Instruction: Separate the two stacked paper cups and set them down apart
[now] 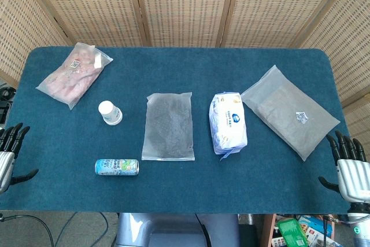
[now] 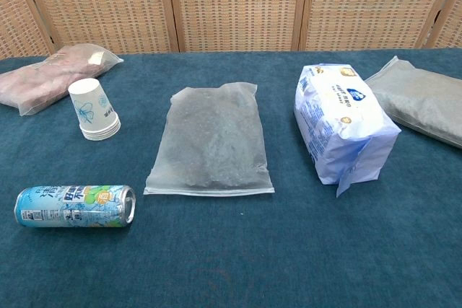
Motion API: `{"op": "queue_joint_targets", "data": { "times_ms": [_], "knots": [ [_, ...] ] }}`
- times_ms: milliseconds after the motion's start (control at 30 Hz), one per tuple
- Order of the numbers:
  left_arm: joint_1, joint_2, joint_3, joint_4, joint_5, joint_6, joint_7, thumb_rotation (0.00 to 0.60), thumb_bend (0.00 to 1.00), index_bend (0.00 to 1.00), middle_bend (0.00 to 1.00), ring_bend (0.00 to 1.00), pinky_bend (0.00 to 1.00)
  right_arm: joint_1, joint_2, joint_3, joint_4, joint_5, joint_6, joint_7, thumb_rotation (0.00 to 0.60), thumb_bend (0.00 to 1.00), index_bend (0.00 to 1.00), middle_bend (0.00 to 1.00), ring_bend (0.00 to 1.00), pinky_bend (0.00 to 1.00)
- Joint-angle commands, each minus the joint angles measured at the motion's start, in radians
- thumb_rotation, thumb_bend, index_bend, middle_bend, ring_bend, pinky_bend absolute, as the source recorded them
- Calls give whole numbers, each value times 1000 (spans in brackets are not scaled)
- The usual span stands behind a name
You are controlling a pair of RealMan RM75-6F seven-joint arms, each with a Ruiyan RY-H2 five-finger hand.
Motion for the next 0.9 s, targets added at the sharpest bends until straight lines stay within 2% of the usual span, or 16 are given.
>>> {"op": "queue_joint_targets", "data": {
  "times_ms": [33, 400, 533, 667, 767, 900],
  "knots": [
    [0, -2, 1, 0, 0, -1, 3, 600, 129, 0, 0, 0, 0, 0, 0, 1, 0, 0, 1, 1, 600, 0, 22, 0, 0, 0],
    [-9, -12, -2, 7, -12, -20, 6, 600, 128, 0, 0, 0, 0, 1, -5, 4, 7, 2, 4, 8, 600, 0, 22, 0, 0, 0],
    [-46, -23, -25, 26, -9, -50, -25, 600, 138, 0, 0, 0, 0, 2, -5, 6, 8, 3, 5, 11, 600, 0, 22, 0, 0, 0],
    [-143, -46, -73, 92, -12, -151, -73, 600, 141, 0, 0, 0, 0, 10, -12, 10, 20, 15, -9, 8, 600, 0, 22, 0, 0, 0],
    [-244, -71, -110, 160, -26, -275, -123, 600, 141, 0, 0, 0, 7, 21, -24, 16, 36, 38, -31, 2, 600, 0, 22, 0, 0, 0],
    [-345, -136, -121, 274, -14, -393, -168, 600, 141, 0, 0, 0, 54, 30, -36, 20, 54, 62, -52, -8, 600, 0, 22, 0, 0, 0]
  ]
}}
